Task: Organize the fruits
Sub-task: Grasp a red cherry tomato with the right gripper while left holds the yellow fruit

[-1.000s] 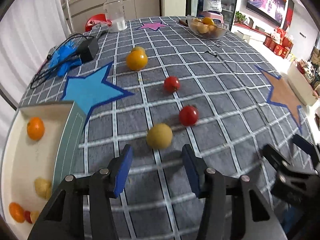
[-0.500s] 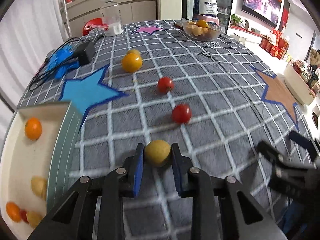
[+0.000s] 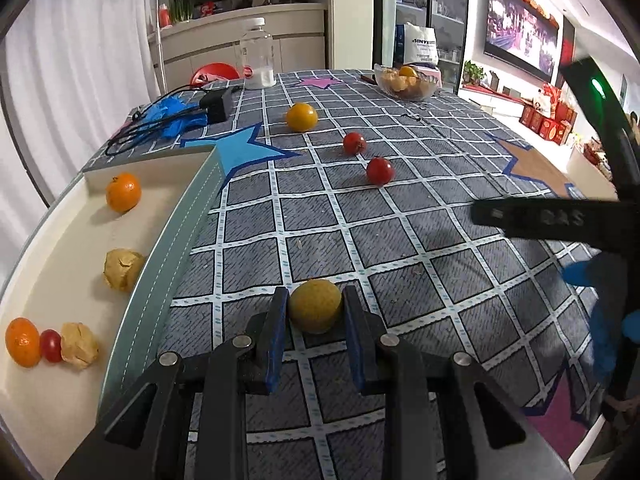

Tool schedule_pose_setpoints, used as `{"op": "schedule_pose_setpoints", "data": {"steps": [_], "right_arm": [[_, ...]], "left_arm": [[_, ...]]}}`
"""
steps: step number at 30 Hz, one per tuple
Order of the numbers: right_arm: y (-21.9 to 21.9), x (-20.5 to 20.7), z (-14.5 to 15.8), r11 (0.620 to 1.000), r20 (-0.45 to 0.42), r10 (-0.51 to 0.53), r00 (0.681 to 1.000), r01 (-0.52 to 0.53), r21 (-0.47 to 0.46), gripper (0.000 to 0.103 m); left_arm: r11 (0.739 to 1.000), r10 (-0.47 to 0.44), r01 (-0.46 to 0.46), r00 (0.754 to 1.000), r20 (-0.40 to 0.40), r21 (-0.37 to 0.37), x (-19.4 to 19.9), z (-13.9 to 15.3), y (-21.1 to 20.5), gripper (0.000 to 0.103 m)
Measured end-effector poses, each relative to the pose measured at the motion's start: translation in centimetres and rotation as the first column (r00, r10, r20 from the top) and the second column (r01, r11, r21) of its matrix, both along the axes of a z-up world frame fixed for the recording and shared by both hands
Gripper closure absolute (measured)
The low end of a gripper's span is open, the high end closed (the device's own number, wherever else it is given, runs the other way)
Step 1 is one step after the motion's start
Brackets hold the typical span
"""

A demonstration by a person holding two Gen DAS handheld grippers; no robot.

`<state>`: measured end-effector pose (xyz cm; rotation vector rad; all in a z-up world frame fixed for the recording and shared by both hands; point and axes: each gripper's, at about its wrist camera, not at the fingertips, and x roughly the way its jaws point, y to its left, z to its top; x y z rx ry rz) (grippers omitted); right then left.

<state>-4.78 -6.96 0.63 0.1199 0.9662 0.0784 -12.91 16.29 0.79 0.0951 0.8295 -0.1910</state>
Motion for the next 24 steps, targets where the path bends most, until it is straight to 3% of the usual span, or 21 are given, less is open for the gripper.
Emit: {"op": "schedule_pose_setpoints", "data": {"steps": [4, 5, 6, 10, 12, 24], "right_arm": [[3.2, 2.2, 0.5, 0.998, 0.042, 0.066, 0.997, -0.065, -0.006, 0.0], [3.8, 2.7, 0.5, 0.997, 0.048, 0.078, 0.996, -0.077, -0.009, 0.005], [4.5, 3.2, 0.4, 0.996, 0.051, 0.093, 0.994, -0.092, -0.013, 0.016], [6.6, 4.1, 0.0, 0.992, 0.057, 0.111, 0.992, -0.107, -0.074, 0.039], [7.4, 3.7, 0.1, 0.984, 0.081, 0.135, 0.988, -0.124, -0.128, 0.079], [4.0, 1.1, 1.3, 0.993, 0.094, 0.119, 0.988, -0.12, 0.007, 0.08]], "left_arm": [[1.0, -0.006, 0.006, 1.0, 0.006, -0.011, -0.2, 0.0, 0.2, 0.074], [1.0, -0.006, 0.006, 1.0, 0.006, -0.013, -0.2, 0.0, 0.2, 0.074], [1.0, -0.006, 0.006, 1.0, 0.006, -0.015, -0.2, 0.0, 0.3, 0.074], [1.0, -0.006, 0.006, 1.0, 0.008, -0.013, -0.2, 0.0, 0.3, 0.074], [1.0, -0.006, 0.006, 1.0, 0.008, -0.015, -0.2, 0.0, 0.3, 0.074], [1.0, -0.003, 0.003, 1.0, 0.012, -0.003, -0.3, -0.1, 0.2, 0.074]]}}
